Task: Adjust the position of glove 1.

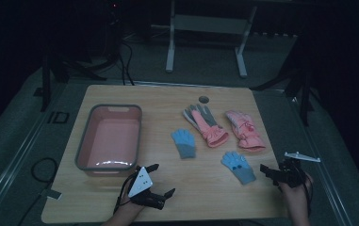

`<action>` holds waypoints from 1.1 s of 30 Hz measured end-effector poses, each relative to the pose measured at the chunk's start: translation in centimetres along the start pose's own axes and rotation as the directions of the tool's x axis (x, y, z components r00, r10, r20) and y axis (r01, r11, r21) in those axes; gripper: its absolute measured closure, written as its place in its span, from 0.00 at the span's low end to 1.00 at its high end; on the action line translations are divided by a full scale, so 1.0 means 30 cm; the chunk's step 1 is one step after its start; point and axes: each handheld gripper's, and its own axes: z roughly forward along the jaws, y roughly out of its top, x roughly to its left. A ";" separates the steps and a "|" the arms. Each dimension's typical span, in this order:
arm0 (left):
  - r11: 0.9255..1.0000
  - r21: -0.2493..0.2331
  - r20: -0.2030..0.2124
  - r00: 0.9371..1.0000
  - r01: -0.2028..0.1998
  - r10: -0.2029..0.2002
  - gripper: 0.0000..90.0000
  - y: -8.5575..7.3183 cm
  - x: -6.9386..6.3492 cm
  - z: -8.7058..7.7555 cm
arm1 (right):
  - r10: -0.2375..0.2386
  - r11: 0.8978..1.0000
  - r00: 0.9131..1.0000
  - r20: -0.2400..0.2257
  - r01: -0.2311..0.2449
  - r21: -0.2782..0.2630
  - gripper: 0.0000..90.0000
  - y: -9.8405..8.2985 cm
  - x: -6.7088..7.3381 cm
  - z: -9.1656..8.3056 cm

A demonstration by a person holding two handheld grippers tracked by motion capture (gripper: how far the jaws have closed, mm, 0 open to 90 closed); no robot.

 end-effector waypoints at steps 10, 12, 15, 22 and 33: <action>1.000 0.004 0.007 1.000 -0.002 0.002 0.01 0.000 -0.002 0.000 | -0.103 0.993 0.992 -0.078 0.097 -0.073 0.15 0.108 0.065 -0.010; 1.000 0.004 0.009 1.000 -0.003 0.003 0.01 0.000 -0.002 0.000 | -0.140 0.989 0.983 -0.115 0.134 -0.058 0.15 0.129 0.085 0.000; 1.000 0.003 0.010 1.000 -0.005 0.005 0.01 0.000 -0.002 -0.001 | -0.222 0.975 0.959 -0.175 0.217 -0.050 0.15 0.155 0.128 0.022; 1.000 0.003 0.012 1.000 -0.008 0.008 0.01 0.000 -0.003 0.000 | -0.312 0.946 0.914 -0.260 0.325 0.009 0.16 0.192 0.228 0.075; 1.000 0.006 0.023 1.000 -0.008 0.008 0.01 0.000 -0.003 0.000 | -0.383 0.902 0.855 -0.350 0.427 0.056 0.17 0.222 0.393 0.188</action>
